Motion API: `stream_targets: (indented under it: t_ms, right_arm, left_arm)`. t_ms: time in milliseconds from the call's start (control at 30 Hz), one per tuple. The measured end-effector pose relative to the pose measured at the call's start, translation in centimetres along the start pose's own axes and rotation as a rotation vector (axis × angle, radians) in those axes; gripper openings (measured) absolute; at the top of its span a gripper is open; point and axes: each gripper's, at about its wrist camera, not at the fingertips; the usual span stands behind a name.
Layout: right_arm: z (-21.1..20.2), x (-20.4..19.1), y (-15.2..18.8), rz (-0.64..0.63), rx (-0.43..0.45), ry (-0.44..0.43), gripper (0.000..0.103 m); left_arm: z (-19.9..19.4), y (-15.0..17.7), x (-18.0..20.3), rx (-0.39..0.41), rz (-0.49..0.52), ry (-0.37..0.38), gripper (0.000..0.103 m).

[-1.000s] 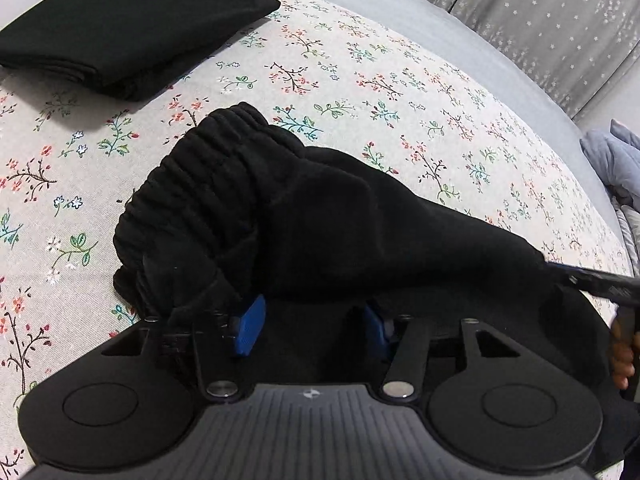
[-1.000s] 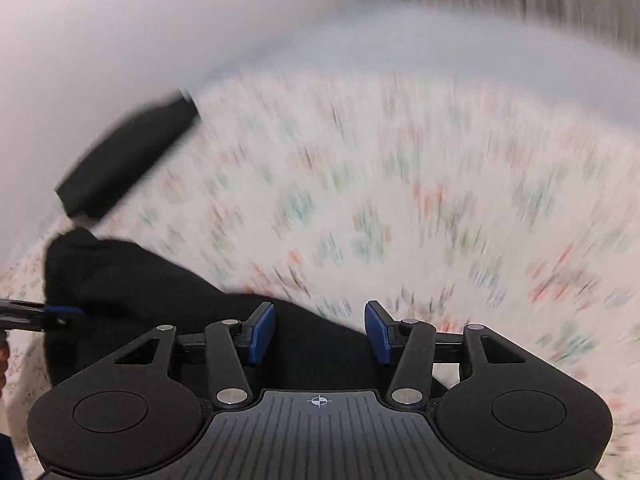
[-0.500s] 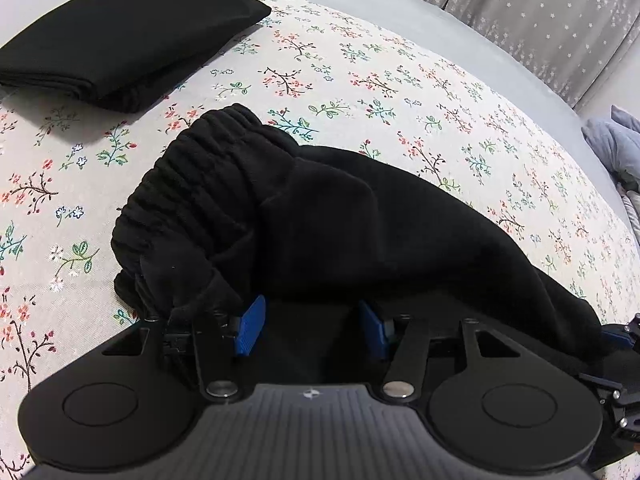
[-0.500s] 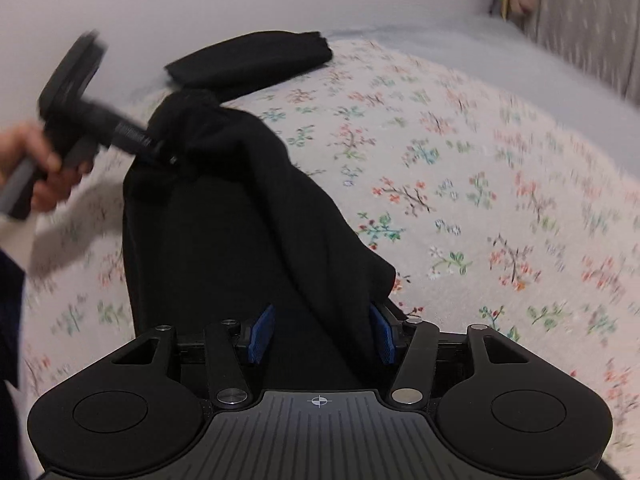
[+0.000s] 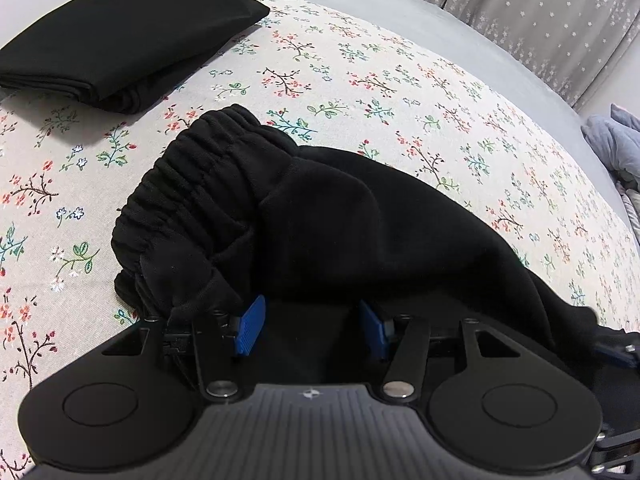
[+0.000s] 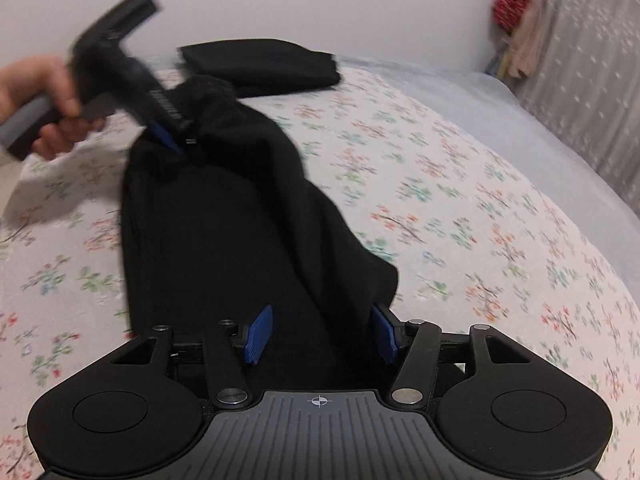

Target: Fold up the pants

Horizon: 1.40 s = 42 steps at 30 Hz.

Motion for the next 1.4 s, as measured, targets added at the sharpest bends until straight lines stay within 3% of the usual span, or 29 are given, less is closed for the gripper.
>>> stream_targets:
  t_ms: [67, 133, 200, 267, 367, 467, 633, 733, 833, 933, 1033, 1100, 1167, 1267, 1400]
  right_arm:
    - [0.8, -0.6, 0.3, -0.011, -0.026, -0.006, 0.063]
    - [1.7, -0.8, 0.8, 0.001, -0.049, 0.001, 0.063]
    - [1.4, -1.5, 1.1, -0.033, -0.028, 0.011, 0.063]
    - [1.0, -1.7, 1.0, -0.025, -0.024, 0.002, 0.063]
    - [1.4, -2.2, 1.3, -0.033, -0.038, 0.006, 0.066]
    - [1.8, -2.7, 1.9, -0.054, -0.037, 0.013, 0.070]
    - [1.1, -1.7, 1.5, -0.024, -0.021, -0.027, 0.071]
    - [-1.4, 0.8, 0.2, 0.092, 0.054, -0.139, 0.069]
    - [-3.3, 4.0, -1.1, 0.199, 0.146, -0.179, 0.070]
    - [-2.0, 8.6, -2.1, 0.328, 0.155, -0.094, 0.070]
    - [1.7, 13.0, -2.6, 0.421, 0.057, 0.079, 0.070]
    - [4.0, 14.9, -2.3, 0.462, -0.031, 0.107, 0.069]
    - [5.2, 14.4, -2.0, 0.433, -0.114, 0.074, 0.066]
    - [3.0, 10.9, -1.3, 0.288, -0.059, 0.023, 0.065]
    - [0.1, 7.4, -0.8, 0.218, -0.002, 0.009, 0.065]
  left_arm:
    - [-1.2, 0.0, -0.5, 0.038, -0.043, 0.084, 0.061]
    - [-3.2, 0.3, -1.2, 0.148, -0.111, 0.232, 0.061]
    - [-4.2, 0.3, -0.5, 0.236, -0.107, 0.323, 0.061]
    - [-2.5, -0.3, 1.7, 0.169, -0.046, 0.351, 0.061]
    - [1.8, 0.0, 5.6, -0.030, 0.032, 0.298, 0.060]
    - [2.6, 0.2, 7.5, -0.018, 0.105, 0.199, 0.060]
    - [2.7, 0.5, 7.7, -0.011, 0.134, 0.165, 0.055]
    - [2.8, 0.5, 7.5, -0.010, 0.133, 0.167, 0.052]
    - [2.8, 0.5, 7.3, -0.012, 0.123, 0.168, 0.049]
    - [2.8, 0.6, 7.2, -0.011, 0.125, 0.165, 0.048]
    - [2.2, 0.9, 7.1, -0.010, 0.134, 0.158, 0.048]
    - [2.1, 0.9, 7.0, -0.011, 0.133, 0.158, 0.048]
    - [2.1, 0.8, 7.1, -0.012, 0.133, 0.160, 0.048]
    - [2.2, 0.7, 7.5, -0.012, 0.133, 0.160, 0.048]
    - [2.2, 0.7, 7.5, -0.011, 0.136, 0.152, 0.048]
Point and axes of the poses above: each gripper's, at about its wrist camera, not at the fingertips, and z roughly the way its jaws point, x to its right, y to its underside, and after that the axes turned 14 degrees about z, right-handed
